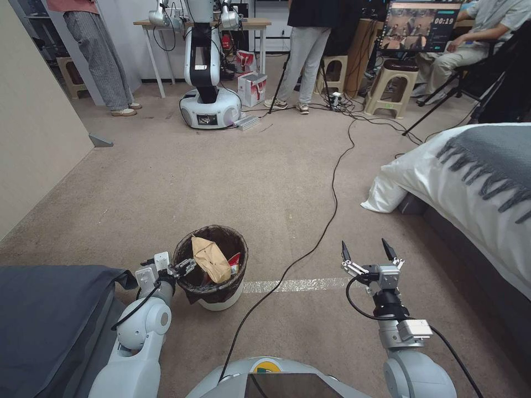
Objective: Pick up the trash bin, then pick up the garbage from the floor and place it into the trash bin.
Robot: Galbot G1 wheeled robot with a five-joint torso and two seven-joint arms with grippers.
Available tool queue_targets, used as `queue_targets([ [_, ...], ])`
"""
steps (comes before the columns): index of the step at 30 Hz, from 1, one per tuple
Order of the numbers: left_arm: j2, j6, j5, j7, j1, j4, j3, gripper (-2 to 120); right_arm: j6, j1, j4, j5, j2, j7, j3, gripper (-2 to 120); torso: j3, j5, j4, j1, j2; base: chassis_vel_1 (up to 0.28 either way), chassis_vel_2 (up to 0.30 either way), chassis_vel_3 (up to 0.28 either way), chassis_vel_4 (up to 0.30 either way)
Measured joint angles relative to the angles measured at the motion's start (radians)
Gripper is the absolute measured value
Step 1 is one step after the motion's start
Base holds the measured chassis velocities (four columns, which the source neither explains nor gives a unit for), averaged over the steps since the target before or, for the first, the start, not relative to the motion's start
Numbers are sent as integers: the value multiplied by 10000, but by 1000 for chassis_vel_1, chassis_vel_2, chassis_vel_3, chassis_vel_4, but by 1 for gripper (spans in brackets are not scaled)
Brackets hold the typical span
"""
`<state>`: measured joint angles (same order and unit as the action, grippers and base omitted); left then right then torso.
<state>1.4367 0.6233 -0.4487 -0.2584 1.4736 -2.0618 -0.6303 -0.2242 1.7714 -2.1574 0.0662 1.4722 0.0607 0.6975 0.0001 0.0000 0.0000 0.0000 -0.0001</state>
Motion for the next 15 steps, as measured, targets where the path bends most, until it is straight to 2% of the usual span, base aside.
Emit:
queue_targets([
  [6,-35,80,184,26,29,-395,-32,100,3,-1,-18,23,2,-4,6,100,-1,-1,0,0,0,0,0,0,0],
  [15,-54,95,1011,314,72,-843,-129,100,10,11,-36,112,-16,-12,34,100,-1,0,0,0,0,0,0,0,0],
])
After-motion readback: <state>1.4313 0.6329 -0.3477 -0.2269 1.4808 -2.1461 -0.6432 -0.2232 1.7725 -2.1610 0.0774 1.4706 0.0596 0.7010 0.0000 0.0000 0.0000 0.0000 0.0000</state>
